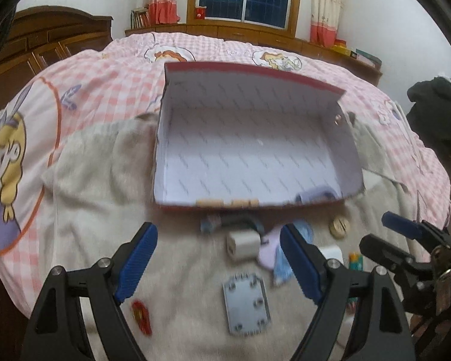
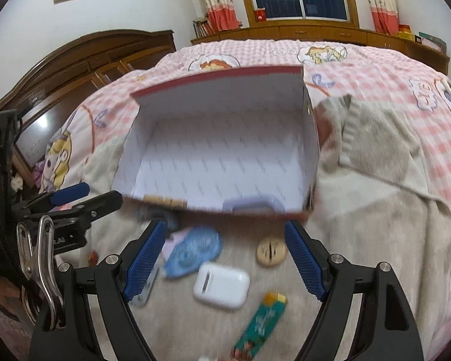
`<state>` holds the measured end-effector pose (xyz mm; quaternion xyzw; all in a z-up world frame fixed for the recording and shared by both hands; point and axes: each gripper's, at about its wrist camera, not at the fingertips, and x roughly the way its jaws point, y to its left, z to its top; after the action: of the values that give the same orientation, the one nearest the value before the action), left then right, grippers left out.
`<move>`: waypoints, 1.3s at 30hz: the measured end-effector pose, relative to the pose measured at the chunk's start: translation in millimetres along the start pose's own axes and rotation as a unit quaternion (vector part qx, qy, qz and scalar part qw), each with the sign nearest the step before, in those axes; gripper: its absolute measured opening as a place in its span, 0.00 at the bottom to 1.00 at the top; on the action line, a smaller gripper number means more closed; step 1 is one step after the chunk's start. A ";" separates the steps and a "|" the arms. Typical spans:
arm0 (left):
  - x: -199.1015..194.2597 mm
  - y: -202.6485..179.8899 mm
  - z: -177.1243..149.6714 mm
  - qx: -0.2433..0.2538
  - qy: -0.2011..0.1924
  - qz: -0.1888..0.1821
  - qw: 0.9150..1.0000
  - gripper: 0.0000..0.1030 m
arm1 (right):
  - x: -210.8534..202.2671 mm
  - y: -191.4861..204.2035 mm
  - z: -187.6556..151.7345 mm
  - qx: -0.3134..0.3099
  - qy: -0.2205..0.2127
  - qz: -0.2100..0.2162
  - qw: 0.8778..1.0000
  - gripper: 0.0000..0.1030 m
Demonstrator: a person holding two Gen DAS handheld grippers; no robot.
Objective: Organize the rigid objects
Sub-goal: 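Grasp the grey plastic plate with the left tool while the right tool grasps the white pill jar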
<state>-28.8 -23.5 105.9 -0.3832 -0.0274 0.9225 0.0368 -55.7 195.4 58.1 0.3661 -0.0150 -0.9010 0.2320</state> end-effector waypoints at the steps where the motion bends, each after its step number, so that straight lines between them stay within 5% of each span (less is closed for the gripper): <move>1: -1.6 -0.6 -5.2 -0.002 0.003 -0.003 1.000 0.85 | -2.2 0.8 -7.2 -0.002 0.006 -0.001 1.000 0.81; 19: 3.1 -13.6 -66.9 -0.007 0.043 -0.013 0.999 0.85 | -30.5 0.8 -101.9 0.005 0.085 -0.009 0.996 0.81; 31: 22.8 -21.1 -76.3 -0.003 0.062 -0.018 0.998 0.85 | -5.6 -2.1 -119.1 0.012 0.094 -0.029 0.995 0.72; 39: 45.1 -27.3 -83.4 0.018 0.075 0.010 0.997 0.85 | 1.9 1.2 -127.4 0.000 0.083 -0.042 0.996 0.72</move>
<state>-0.2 9.6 17.5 -0.4505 -0.0046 0.8920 0.0362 28.6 211.7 -36.1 0.4401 0.0201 -0.8764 0.1945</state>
